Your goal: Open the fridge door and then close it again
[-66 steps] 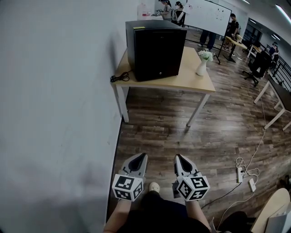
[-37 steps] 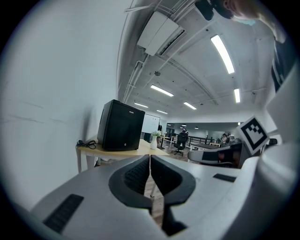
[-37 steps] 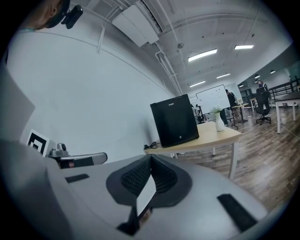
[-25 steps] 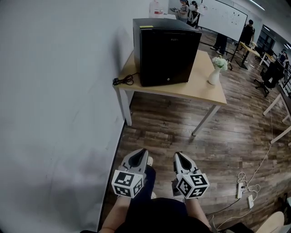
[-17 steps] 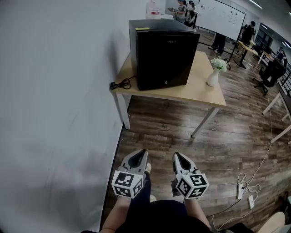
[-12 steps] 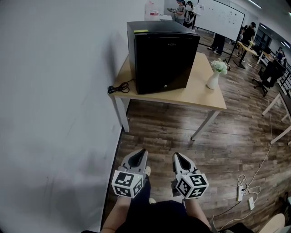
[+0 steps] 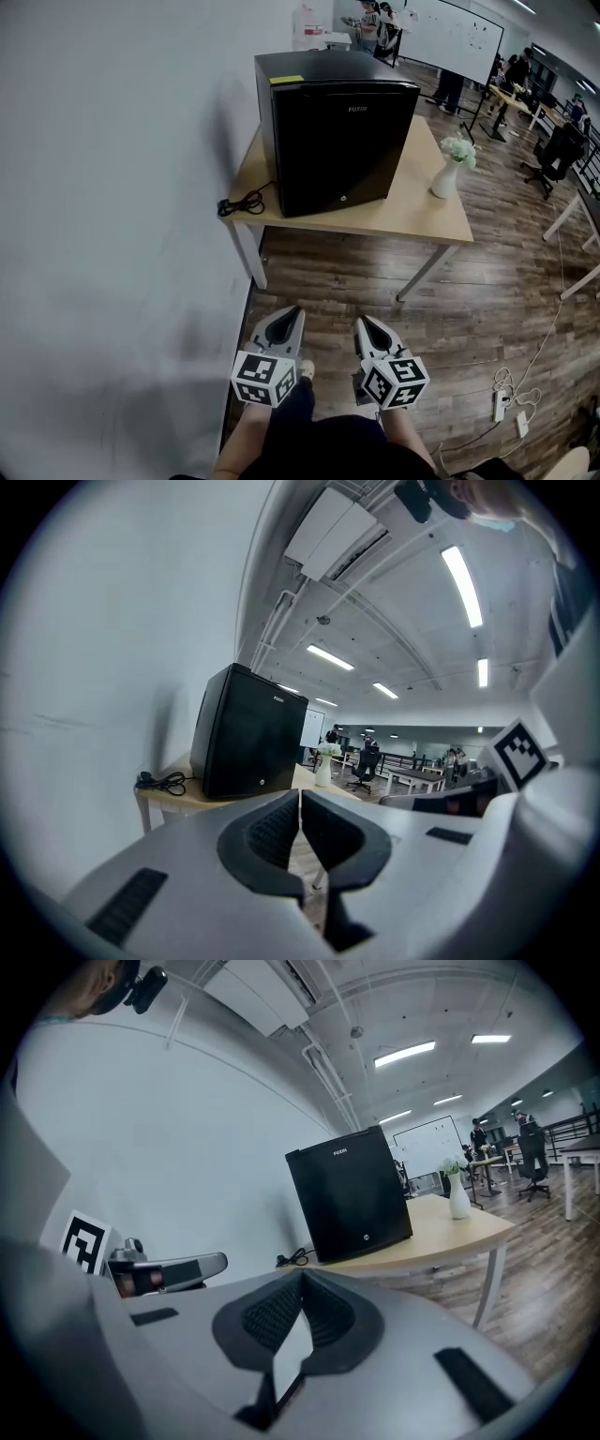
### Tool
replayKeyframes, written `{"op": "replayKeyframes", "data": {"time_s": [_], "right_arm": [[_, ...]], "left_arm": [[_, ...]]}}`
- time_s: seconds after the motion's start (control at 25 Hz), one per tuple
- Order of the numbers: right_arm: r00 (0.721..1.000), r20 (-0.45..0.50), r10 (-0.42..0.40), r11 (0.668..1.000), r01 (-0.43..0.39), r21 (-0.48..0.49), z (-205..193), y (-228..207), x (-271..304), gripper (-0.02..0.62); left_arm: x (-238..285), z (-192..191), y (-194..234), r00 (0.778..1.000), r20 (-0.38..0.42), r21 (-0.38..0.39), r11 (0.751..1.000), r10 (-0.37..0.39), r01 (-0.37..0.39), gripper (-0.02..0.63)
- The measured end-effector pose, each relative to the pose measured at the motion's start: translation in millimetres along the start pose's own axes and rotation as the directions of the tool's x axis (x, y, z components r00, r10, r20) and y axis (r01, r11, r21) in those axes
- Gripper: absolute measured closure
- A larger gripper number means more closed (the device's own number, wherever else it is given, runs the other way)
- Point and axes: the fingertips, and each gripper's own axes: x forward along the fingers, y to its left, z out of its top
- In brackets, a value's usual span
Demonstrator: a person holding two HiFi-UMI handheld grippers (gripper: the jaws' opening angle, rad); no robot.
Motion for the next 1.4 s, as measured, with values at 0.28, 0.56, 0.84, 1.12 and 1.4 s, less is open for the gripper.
{"op": "replayKeyframes", "data": {"time_s": [0.28,0.56,0.84,1.12,1.4], "right_arm": [[1.0,-0.006,-0.019,1.0,0.019,0.005,16.1,-14.3,44.1,0.611],[0.999,-0.004,-0.032,0.999,0.032,0.001,34.3,-25.3,85.7,0.611],[0.999,0.0,-0.042,0.999,0.042,0.0,46.1,-34.6,126.4,0.611],[0.998,-0.001,-0.057,0.998,0.057,-0.021,55.5,-47.5,160.0,0.611],[0.999,0.012,-0.034,0.997,0.035,-0.069,72.9,-50.9,192.1,0.611]], "left_arm": [[40.9,13.9,27.9,1.0,-0.008,0.0,1.0,-0.026,0.026,0.597],[76.1,28.6,55.1,0.999,-0.006,0.001,0.999,-0.04,0.04,0.597],[107.3,38.8,85.2,0.999,-0.007,0.005,0.999,-0.043,0.043,0.597],[138.2,47.6,106.7,0.998,-0.003,0.01,0.998,-0.065,0.065,0.597],[157.2,53.5,127.9,0.998,-0.001,0.017,0.997,-0.071,0.071,0.597]]}}
